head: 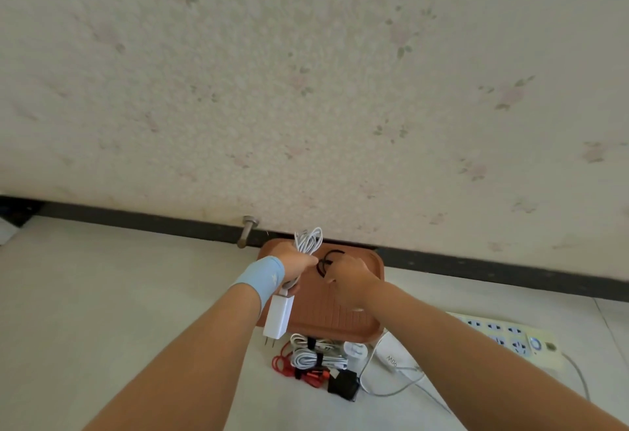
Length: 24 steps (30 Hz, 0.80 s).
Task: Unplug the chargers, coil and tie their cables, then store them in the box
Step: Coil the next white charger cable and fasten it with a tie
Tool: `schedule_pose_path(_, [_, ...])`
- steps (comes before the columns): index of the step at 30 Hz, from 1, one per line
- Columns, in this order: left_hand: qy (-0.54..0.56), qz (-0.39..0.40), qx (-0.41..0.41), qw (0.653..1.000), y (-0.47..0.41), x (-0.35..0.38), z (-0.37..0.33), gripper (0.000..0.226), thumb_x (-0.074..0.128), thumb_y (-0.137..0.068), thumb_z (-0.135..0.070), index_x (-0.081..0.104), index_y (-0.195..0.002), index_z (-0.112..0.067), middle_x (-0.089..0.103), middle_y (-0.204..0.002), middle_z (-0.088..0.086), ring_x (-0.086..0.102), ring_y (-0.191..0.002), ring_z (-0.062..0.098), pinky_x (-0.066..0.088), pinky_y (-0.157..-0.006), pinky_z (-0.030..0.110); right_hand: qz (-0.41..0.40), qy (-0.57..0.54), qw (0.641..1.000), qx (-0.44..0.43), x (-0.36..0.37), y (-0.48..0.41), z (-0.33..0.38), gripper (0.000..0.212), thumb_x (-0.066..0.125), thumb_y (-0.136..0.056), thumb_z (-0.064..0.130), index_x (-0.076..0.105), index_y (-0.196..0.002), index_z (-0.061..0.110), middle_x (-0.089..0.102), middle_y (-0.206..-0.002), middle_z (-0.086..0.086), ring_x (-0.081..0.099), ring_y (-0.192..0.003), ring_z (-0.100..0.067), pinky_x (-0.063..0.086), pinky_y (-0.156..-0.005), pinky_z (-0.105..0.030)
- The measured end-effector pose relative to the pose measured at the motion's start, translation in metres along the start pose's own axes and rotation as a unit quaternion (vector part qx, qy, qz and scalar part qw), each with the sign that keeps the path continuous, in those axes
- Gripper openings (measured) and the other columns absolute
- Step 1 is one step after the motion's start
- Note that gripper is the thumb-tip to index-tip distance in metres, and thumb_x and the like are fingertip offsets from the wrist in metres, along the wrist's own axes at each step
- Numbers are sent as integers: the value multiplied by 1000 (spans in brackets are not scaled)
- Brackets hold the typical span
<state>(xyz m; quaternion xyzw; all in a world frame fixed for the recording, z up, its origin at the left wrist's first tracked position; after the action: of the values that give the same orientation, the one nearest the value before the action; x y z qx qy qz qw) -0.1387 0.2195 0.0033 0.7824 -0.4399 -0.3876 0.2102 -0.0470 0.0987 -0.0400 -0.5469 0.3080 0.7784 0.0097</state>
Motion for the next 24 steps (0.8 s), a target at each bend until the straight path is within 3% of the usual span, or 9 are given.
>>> schedule_pose_path(4, [29,-1,-8,1000,0,-1,0,21,66,-91,-26,58,-87,-7,46,-51,11,42,-40,21,44,-53,32,-89,-172,980,37,-24,4,-5,29,56,-96,10,80,-110,19,74,-116,4,68,-102,-16,52,-83,-20])
schedule_pose_path(7, [75,4,-13,997,4,0,-1,23,69,-88,-25,57,-81,-6,50,-61,13,41,-41,21,43,-56,34,-133,-329,931,81,-34,9,-11,24,67,-84,1,82,-91,20,77,-92,5,71,-79,-13,57,-69,-20])
schedule_pose_path(12, [216,26,-15,976,9,1,-3,23,69,-90,-25,57,-80,-8,51,-56,5,38,-39,17,40,-48,28,-109,-505,854,56,-47,18,-12,52,79,-73,-12,68,-118,11,68,-87,-4,65,-72,-12,55,-65,-20])
schedule_pose_path(15, [293,40,-18,955,14,-2,-8,24,66,-93,-25,56,-75,-12,45,-53,0,37,-38,13,39,-45,25,-65,-521,850,48,-55,28,-7,51,80,-72,-12,66,-118,6,71,-86,-9,68,-73,-19,56,-66,-27])
schedule_pose_path(18, [300,54,-7,952,27,-6,-18,21,64,-94,-24,57,-78,-12,42,-54,0,35,-39,12,39,-44,23,-11,-549,835,42,-65,43,0,30,57,-87,-10,64,-113,2,67,-68,-11,62,-59,-22,51,-53,-27])
schedule_pose_path(20, [288,71,15,955,41,-8,-28,21,62,-95,-20,54,-77,-12,41,-53,0,32,-40,12,36,-43,23,14,-539,842,24,-77,58,7,15,49,-91,6,63,-94,3,55,-55,-11,50,-48,-22,40,-48,-27])
schedule_pose_path(22, [262,80,40,961,57,-11,-37,25,62,-95,-20,52,-74,-12,42,-52,0,33,-40,13,35,-43,24,13,-501,865,12,-95,76,14,31,50,-98,26,57,-75,6,49,-47,-6,42,-44,-20,34,-47,-27])
schedule_pose_path(24, [247,93,57,963,74,-15,-47,22,63,-95,-21,53,-77,-12,41,-52,0,34,-41,14,35,-44,25,-14,-464,886,6,-113,98,19,44,47,-105,34,55,-71,8,51,-45,1,43,-42,-16,37,-45,-24])
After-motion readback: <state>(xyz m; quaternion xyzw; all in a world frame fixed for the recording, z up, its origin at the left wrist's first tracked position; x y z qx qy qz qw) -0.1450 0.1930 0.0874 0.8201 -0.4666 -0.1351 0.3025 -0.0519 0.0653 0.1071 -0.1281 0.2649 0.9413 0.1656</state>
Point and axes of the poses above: each hand's wrist, its own y-axis away from the middle knuckle, its own x-axis out of the palm, z = x × y, the point moved 2 cm from there along -y, towards the middle knuckle
